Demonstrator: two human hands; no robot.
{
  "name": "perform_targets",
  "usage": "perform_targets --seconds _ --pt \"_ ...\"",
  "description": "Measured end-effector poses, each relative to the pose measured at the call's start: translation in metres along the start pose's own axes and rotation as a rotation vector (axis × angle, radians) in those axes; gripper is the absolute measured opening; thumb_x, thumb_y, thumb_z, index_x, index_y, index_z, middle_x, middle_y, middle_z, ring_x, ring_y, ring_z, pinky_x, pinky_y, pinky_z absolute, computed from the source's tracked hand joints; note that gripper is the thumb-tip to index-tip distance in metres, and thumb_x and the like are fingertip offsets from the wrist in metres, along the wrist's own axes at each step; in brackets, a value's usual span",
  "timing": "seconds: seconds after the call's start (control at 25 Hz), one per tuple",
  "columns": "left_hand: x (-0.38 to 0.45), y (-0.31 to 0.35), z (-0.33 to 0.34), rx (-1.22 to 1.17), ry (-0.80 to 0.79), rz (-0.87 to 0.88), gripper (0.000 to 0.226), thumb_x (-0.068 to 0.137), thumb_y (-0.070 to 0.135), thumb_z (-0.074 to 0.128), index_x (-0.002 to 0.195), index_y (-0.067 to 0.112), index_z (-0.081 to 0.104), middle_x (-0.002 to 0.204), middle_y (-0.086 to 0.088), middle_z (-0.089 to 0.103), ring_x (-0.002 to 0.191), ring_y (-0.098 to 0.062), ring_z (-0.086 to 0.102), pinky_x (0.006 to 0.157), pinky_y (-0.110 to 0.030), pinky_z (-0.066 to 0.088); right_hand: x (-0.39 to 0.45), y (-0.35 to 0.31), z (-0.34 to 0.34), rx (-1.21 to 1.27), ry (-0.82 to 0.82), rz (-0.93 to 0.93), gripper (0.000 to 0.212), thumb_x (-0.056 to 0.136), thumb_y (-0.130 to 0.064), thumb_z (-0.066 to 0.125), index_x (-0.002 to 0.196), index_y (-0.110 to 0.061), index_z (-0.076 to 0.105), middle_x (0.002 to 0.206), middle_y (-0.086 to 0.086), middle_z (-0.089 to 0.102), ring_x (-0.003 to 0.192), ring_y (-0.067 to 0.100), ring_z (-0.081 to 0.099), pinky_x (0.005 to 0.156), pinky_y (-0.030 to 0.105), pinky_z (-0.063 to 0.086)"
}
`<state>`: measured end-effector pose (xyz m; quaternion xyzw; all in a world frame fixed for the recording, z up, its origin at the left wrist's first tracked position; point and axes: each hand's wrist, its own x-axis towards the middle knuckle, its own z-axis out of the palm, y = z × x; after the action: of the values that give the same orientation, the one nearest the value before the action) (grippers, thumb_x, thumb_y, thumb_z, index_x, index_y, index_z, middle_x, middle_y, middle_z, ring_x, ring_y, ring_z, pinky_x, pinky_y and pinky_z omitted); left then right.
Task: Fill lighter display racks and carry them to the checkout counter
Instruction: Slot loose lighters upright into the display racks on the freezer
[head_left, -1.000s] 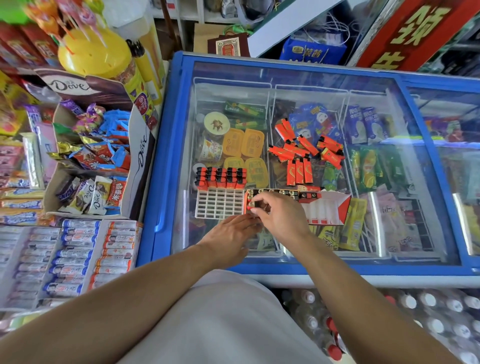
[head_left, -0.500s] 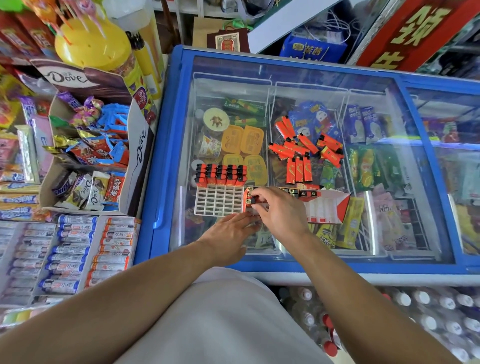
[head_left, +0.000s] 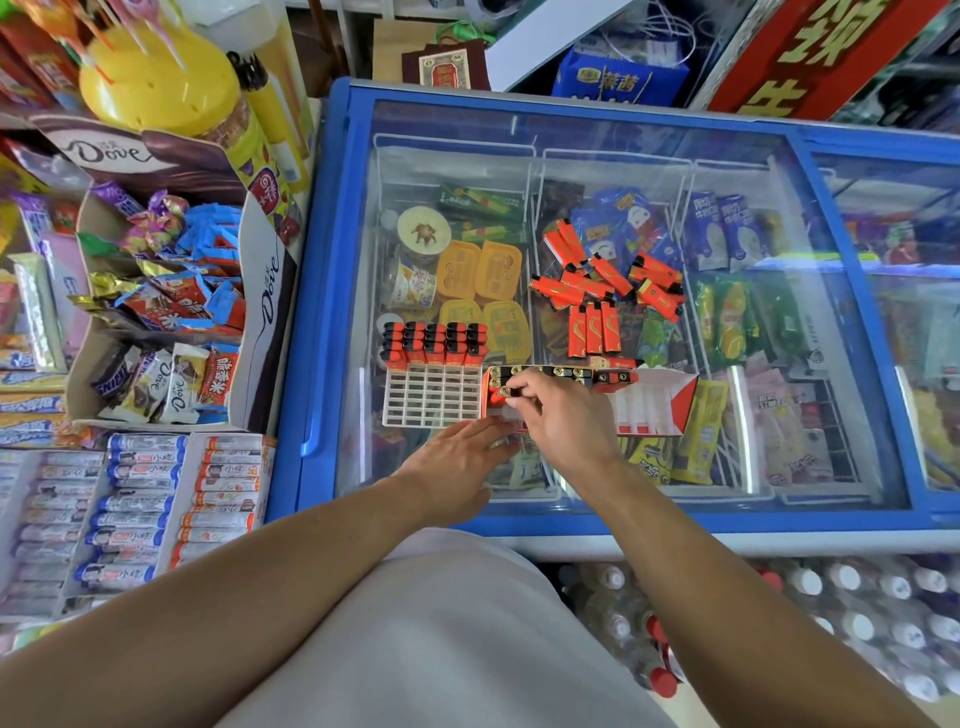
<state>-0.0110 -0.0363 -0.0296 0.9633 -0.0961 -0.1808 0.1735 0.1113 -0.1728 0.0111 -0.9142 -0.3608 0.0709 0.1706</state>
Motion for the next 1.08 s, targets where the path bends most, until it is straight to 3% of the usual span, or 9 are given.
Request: perform_targets --seconds 0.36,0.6,0.8,0.88,0.96,1.08 --pt "0.001 0.001 -0.003 0.008 -0.018 0.001 0.073 0.097 0.033 0.055 0.161 0.024 0.021 0.169 0.000 0.012 0.155 -0.019 0.008 0.125 -0.036 0.005 0.003 -0.004 -0.007 -0.052 0.027 -0.052 0.015 0.090 -0.033 0.071 0.104 -0.028 0.071 0.099 -0.013 0.073 0.086 0.008 0.069 0.060 0.021 0.047" --pt "0.002 0.002 -0.005 0.028 -0.019 0.011 0.074 0.097 0.033 0.056 0.161 0.023 0.021 0.168 0.000 0.012 0.155 -0.019 0.010 0.125 -0.036 0.006 -0.007 0.001 -0.006 -0.006 0.044 -0.019 0.018 0.090 -0.032 0.071 0.108 -0.028 0.072 0.096 -0.013 0.074 0.085 0.006 0.068 0.061 0.018 0.043" --pt "-0.001 0.003 -0.007 0.005 -0.020 0.001 0.071 0.097 0.031 0.056 0.160 0.023 0.025 0.168 -0.001 0.016 0.155 -0.021 0.011 0.125 -0.037 0.007 -0.004 -0.007 -0.007 0.046 0.075 -0.003 0.006 0.091 -0.031 0.069 0.096 -0.029 0.073 0.090 -0.014 0.073 0.077 0.007 0.067 0.059 0.022 0.048" --pt "-0.005 0.004 -0.010 -0.063 0.075 0.009 0.061 0.095 0.025 0.058 0.154 0.022 0.041 0.159 -0.002 0.037 0.148 -0.022 0.030 0.125 -0.041 0.021 0.004 -0.004 -0.019 0.074 0.101 0.054 0.005 0.093 -0.030 0.067 0.094 -0.028 0.072 0.090 -0.016 0.072 0.073 0.005 0.064 0.057 0.021 0.046" --pt "-0.006 0.004 -0.013 -0.100 0.214 -0.048 0.048 0.093 0.021 0.061 0.141 0.020 0.057 0.138 -0.002 0.056 0.129 -0.023 0.049 0.114 -0.043 0.038 0.023 0.013 -0.033 0.124 0.111 0.198 0.006 0.095 -0.027 0.066 0.097 -0.028 0.071 0.093 -0.018 0.071 0.073 0.003 0.062 0.056 0.020 0.046" --pt "-0.007 0.003 -0.015 -0.132 0.255 -0.266 0.047 0.094 0.026 0.062 0.141 0.022 0.054 0.136 -0.001 0.051 0.127 -0.022 0.049 0.113 -0.041 0.038 0.069 0.059 -0.043 0.096 -0.075 0.434 0.015 0.094 -0.025 0.066 0.105 -0.018 0.073 0.106 -0.004 0.074 0.084 0.014 0.069 0.074 0.030 0.056"
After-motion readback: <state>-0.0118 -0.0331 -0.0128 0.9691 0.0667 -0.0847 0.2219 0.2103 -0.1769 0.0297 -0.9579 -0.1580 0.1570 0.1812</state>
